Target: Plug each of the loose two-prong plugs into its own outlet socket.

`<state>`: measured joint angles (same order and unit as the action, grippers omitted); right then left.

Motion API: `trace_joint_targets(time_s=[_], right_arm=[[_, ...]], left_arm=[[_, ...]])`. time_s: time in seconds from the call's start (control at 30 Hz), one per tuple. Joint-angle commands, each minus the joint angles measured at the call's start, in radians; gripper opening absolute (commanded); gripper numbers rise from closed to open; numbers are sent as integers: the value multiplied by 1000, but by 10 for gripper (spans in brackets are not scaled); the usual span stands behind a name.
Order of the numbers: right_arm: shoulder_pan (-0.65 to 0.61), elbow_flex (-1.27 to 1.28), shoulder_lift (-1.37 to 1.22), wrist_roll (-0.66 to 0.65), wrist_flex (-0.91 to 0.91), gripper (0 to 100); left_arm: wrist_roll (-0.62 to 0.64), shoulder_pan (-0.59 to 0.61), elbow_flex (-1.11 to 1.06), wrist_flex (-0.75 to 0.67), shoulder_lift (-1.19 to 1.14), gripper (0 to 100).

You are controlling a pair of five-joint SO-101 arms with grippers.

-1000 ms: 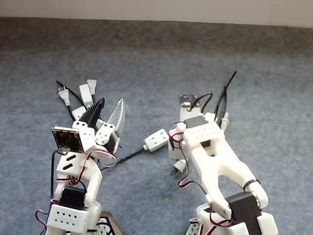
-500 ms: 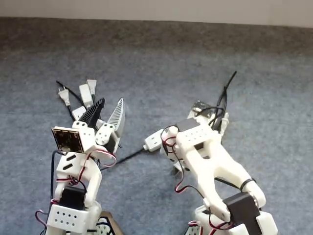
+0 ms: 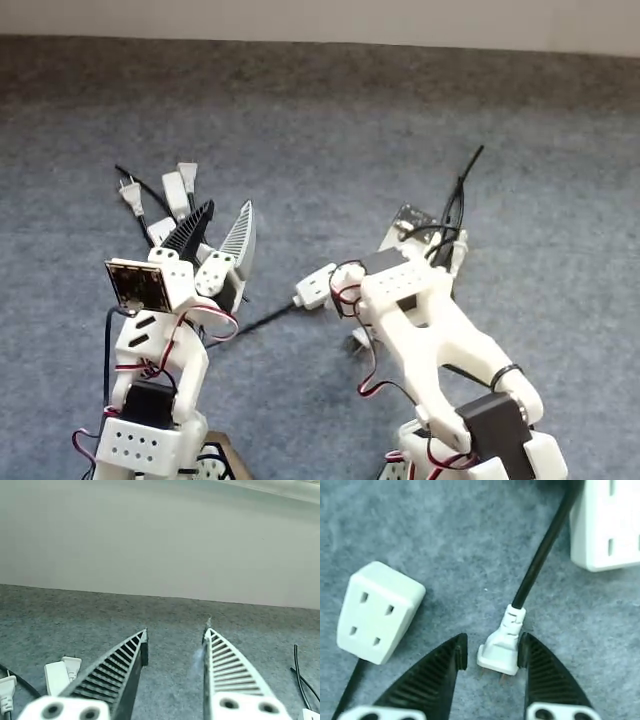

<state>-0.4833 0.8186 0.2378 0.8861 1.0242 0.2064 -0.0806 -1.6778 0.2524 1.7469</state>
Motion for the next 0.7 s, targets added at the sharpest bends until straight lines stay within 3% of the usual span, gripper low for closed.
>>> trace_joint_targets(time_s=[0.0,0.4,0.67], right_arm=[[-1,-1,7,11,-12,166],[10,2,-13,11,54,163],[10,-81,-255,6,82,112]], left_arm=[[2,-8,-19,3,4,189],[2,-8,-19,3,4,189],[2,-8,-19,3,4,189]])
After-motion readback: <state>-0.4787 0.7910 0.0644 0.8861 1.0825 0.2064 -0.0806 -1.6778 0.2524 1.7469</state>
